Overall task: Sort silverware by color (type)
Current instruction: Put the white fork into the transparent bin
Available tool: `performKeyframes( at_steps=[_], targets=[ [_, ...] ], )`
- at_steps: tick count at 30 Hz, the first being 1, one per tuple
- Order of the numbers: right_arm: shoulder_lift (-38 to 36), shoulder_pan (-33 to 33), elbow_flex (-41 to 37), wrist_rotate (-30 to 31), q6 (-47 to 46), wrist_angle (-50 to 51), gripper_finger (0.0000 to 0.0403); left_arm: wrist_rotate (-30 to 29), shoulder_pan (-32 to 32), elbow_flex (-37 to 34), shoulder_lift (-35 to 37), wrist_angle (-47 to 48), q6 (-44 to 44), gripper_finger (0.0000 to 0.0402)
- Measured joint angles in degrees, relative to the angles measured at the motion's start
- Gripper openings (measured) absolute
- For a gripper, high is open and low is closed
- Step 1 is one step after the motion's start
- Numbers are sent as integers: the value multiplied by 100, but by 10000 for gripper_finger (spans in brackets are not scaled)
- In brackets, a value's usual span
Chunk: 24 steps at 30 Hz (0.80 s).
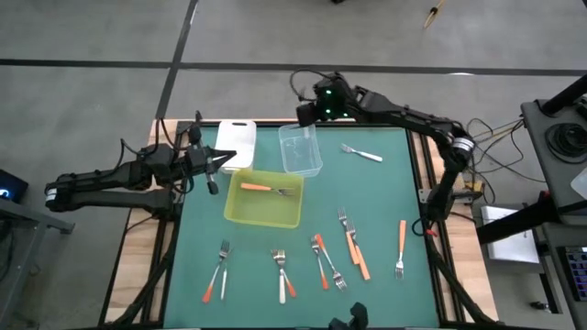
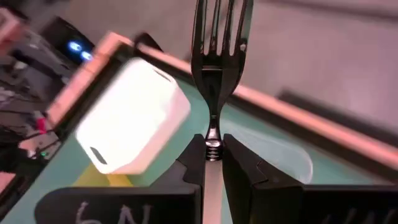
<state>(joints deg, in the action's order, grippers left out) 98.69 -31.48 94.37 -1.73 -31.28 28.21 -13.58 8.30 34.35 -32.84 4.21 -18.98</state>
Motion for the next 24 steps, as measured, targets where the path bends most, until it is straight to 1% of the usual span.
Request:
performKeyframes(
  at_steps=[4,8,14,17,22,24],
  targets=[
    [540,-2,660,-71,-504,963,20,0,2,0,11,35,0,0],
    [1032,0,1339,-347,-954,1725,20,0,2,0,15,72,-8,0],
    [1826,-2,2463,-830,-1409,2565,20,-68,1,0,18,281,-96,0],
    [2233,-2,3050,-1057,-1535,3085,20,-213,2,0,30,381,-101,0],
    [2901,-2,4050,-1075,-1533,4061,20,-245,2,0,46,404,-103,0],
    [2943,-3,3978,-1164,-1575,4121,20,-248,1,0,48,404,-105,0]
  ],
)
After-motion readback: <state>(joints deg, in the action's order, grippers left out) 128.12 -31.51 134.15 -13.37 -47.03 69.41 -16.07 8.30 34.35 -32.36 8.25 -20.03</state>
